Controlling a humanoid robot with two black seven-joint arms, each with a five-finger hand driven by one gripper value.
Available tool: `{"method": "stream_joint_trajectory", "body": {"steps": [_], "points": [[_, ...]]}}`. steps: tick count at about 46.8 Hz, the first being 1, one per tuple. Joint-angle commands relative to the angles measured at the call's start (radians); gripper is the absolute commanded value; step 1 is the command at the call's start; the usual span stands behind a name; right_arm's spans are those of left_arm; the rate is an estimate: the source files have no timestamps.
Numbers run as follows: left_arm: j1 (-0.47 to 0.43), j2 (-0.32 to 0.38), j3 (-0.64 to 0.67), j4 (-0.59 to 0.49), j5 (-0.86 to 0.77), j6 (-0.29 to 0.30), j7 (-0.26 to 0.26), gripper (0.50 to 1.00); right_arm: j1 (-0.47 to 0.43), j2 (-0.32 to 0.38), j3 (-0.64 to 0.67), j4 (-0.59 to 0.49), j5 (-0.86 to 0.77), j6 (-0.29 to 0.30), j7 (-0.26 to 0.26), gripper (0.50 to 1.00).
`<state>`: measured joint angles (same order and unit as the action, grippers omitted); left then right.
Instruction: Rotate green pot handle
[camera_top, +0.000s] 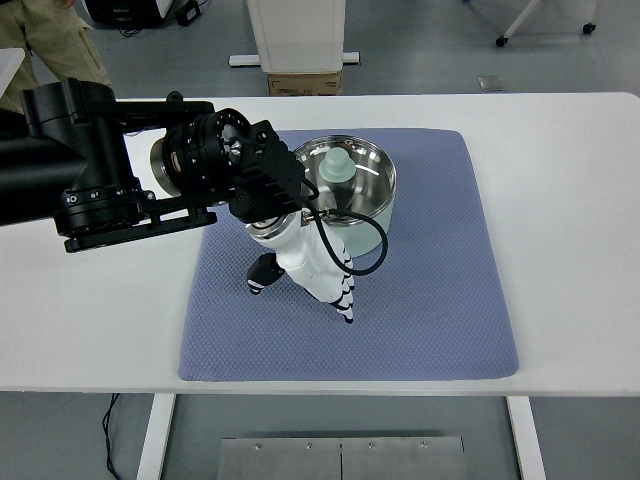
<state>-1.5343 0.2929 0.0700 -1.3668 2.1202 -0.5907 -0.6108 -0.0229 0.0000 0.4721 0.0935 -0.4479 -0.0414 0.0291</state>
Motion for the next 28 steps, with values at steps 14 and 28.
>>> {"method": "stream_joint_trajectory", "body": {"steps": [14, 28], "points": [[-0.029, 0.003, 0.034, -0.012, 0.043, 0.0, 0.0, 1.0, 0.0, 0.0, -0.003, 0.0, 0.0, 0.0, 0.0, 1.0], [-0.073, 0.006, 0.07, -0.043, 0.046, -0.004, 0.0, 1.0, 0.0, 0.0, 0.0, 0.0, 0.0, 0.0, 0.0, 1.0]]}}
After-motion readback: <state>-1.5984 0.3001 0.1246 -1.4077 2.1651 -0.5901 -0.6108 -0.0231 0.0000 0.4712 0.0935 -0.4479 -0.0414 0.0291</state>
